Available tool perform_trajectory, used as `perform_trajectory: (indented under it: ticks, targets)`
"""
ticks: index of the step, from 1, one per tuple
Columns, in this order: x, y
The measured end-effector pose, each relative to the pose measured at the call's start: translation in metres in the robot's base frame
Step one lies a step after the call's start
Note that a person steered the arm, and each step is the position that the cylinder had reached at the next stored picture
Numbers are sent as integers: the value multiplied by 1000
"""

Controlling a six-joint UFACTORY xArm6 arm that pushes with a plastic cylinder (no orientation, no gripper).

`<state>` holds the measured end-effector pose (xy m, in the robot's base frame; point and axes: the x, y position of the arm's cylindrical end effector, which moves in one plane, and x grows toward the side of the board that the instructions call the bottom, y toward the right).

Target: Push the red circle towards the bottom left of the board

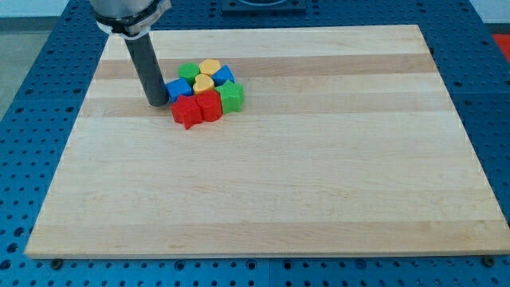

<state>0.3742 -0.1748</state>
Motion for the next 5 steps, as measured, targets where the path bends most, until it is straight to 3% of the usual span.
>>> perform_trajectory:
  ticks: [2,4,5]
  targets:
    - [2,50]
    - [8,64]
    - [34,116]
